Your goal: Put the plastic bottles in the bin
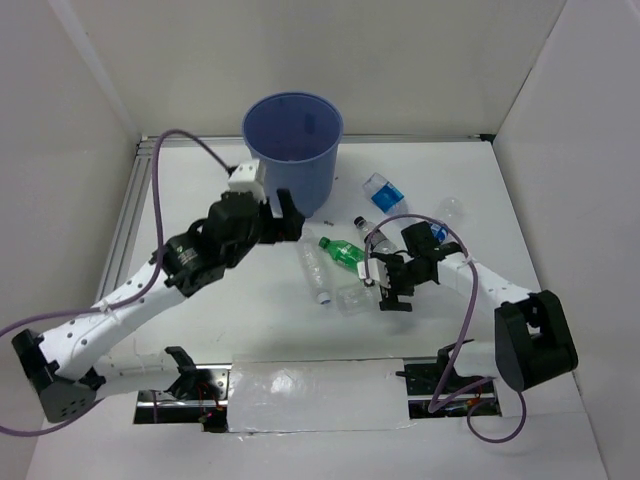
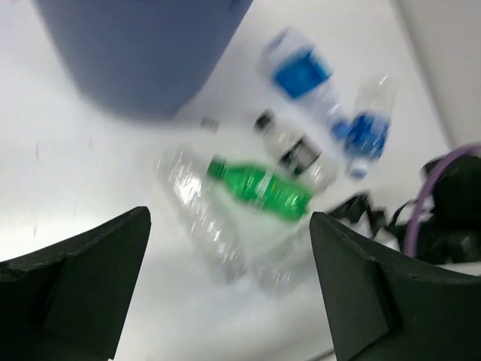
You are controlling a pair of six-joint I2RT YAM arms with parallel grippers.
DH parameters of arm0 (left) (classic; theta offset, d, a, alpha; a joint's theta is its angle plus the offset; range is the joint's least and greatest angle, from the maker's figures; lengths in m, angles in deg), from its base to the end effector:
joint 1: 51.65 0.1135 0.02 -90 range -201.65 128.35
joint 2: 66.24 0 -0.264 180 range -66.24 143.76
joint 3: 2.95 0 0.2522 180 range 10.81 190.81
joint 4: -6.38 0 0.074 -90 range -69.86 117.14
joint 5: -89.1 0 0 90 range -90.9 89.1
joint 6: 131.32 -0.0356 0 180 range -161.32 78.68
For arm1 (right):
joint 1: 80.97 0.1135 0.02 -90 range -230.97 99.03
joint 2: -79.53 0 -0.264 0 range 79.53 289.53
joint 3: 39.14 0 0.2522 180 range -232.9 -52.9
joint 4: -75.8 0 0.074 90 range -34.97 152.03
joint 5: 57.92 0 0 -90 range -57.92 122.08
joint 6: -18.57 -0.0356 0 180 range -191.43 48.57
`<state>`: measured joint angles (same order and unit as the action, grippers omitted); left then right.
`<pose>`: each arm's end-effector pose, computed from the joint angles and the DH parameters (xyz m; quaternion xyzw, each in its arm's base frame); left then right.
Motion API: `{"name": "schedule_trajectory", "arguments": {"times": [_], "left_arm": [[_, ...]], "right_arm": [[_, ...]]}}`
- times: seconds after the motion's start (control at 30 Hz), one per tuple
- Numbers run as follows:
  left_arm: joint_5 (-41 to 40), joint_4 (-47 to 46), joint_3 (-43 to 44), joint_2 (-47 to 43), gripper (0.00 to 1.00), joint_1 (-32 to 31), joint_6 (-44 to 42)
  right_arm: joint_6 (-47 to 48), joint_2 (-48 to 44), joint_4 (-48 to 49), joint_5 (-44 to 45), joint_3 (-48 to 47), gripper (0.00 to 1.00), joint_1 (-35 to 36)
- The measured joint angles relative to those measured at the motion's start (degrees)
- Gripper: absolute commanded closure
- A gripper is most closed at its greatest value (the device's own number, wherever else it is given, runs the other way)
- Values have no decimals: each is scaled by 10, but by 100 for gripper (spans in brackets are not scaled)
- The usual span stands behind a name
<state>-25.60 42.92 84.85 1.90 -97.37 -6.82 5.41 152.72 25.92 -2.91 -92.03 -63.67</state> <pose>0.1928 -0.1764 0.4125 -0.0501 0.7933 -0.2435 0.5557 0.1994 0.0835 0.1817 -0.7231 0.6020 0.1756 0.2895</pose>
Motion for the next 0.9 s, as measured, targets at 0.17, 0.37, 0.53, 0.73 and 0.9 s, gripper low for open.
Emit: {"name": "schedule_trajectory", "arguments": {"times": [0.17, 0.37, 0.53, 0.73, 0.9], "left_arm": [[8, 24, -171, -62, 0, -12, 103], [26, 40, -274, -52, 0, -26, 200], [40, 18, -302, -58, 0, -27, 239], [66, -44, -321, -45, 0, -31, 259], [90, -80, -325, -1, 0, -33, 258]], "right_arm": [[22, 26, 29, 28, 25, 34, 9], [35, 17, -25, 24, -6, 91, 9], [5, -87, -106, -23, -105, 91, 9], [-194, -125, 20, -59, -256, 82, 22], [-362, 26, 206, -26, -416, 70, 68]]}}
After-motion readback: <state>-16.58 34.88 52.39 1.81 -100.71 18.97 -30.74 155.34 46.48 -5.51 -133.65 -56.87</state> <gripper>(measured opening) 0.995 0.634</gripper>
